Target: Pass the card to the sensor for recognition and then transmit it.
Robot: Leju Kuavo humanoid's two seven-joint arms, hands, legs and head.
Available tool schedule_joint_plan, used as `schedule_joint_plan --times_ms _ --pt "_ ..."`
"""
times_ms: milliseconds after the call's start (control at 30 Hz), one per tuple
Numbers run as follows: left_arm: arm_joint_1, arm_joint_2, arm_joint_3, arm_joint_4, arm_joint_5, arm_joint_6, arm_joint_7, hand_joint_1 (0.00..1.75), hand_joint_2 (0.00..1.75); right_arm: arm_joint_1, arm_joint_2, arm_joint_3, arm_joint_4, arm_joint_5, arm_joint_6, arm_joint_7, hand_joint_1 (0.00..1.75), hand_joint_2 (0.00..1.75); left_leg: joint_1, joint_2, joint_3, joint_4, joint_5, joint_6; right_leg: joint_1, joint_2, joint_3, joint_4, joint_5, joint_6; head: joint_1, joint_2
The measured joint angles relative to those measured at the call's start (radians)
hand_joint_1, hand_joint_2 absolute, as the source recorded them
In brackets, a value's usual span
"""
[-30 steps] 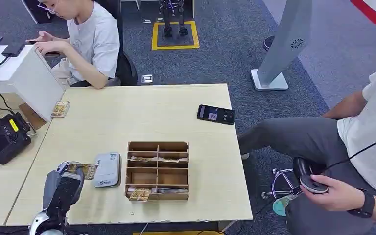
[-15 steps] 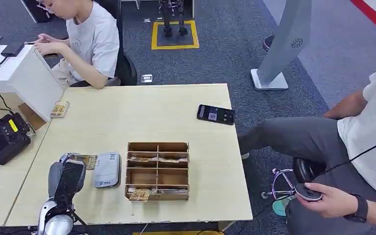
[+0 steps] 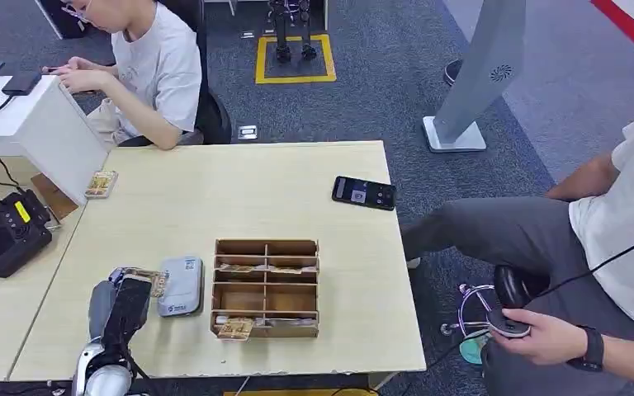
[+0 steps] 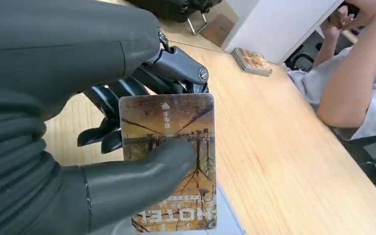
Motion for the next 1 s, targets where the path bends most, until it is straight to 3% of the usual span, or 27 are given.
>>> schedule_joint_plan --times_ms 267,1000 --pt "-0.001 -0.019 0.0 0.034 -0.035 0.023 0.0 1.59 1.75 0.0 0.0 0.0 0.0 0.003 0.0 -0.001 0.0 0.0 0.0 0.0 0.0 0.0 0.0 0.0 0.0 0.0 0.0 0.0 0.0 0.0 0.0 0.0" --pt "-0.046 -0.041 0.009 0.133 -0.036 0.082 -0.021 1.64 1.75 -0.001 0.001 0.001 0.0 0.021 0.002 0.005 0.0 0.0 0.0 0.0 0.0 0.0 0.0 0.0 0.0 0.0 0.001 0.0 0.0 0.0 0.0 0.0"
